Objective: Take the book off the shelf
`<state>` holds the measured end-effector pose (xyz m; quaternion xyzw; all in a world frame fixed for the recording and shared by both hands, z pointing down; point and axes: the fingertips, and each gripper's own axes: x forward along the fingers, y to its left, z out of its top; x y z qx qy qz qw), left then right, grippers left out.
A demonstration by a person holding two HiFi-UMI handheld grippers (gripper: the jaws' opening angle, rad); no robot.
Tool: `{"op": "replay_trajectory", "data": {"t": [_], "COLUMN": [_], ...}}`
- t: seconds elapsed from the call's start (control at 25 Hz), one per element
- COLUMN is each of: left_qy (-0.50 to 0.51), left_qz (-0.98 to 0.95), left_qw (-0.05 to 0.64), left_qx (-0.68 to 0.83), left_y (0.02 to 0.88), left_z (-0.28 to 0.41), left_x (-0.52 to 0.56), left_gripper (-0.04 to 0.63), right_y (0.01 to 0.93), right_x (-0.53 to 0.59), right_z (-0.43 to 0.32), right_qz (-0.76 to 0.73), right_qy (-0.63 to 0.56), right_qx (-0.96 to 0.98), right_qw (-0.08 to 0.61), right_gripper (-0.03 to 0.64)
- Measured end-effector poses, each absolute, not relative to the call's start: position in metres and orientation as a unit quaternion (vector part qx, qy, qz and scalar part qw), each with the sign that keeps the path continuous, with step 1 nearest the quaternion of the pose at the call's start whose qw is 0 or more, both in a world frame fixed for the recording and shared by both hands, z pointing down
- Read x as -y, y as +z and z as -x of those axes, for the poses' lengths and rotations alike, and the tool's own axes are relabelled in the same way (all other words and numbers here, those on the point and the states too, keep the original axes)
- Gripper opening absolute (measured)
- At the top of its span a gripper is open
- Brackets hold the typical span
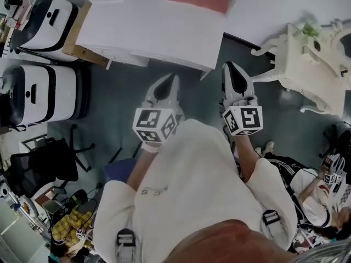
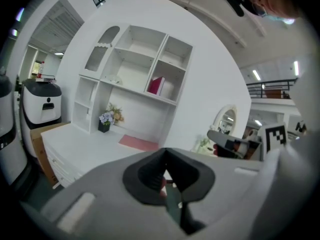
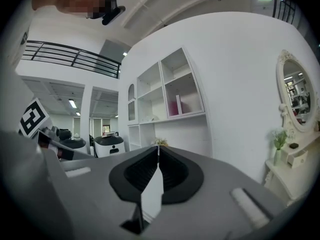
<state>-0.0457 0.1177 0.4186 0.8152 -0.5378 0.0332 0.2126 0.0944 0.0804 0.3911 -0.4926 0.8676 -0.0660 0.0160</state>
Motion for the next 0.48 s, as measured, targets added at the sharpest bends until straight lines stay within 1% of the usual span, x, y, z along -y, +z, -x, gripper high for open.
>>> {"op": "replay_trajectory", "data": {"t": [0.28,0.48], "left_qy": [0.038,0.040], "left_qz": [-0.836,-0.840], "left_qw": [0.204,0.196], "left_qx": [0.507,0.505], "left_y": [0.404,0.400], "left_z": [0.108,0.127], "left_x": [-0.020,0.035], "left_gripper": [0.000,0.000], "right_y": [0.366,0.351], "right_x": [0.017,0.068], "right_z": [-0.030,-0.013], "right_qz": [0.519,0.524], "right_qy": [-0.044,-0.033], "right_qx": [-0.853,-0.850], "right_qw": [0.030,0.041], "right_gripper": [-0.005,-0.005]}}
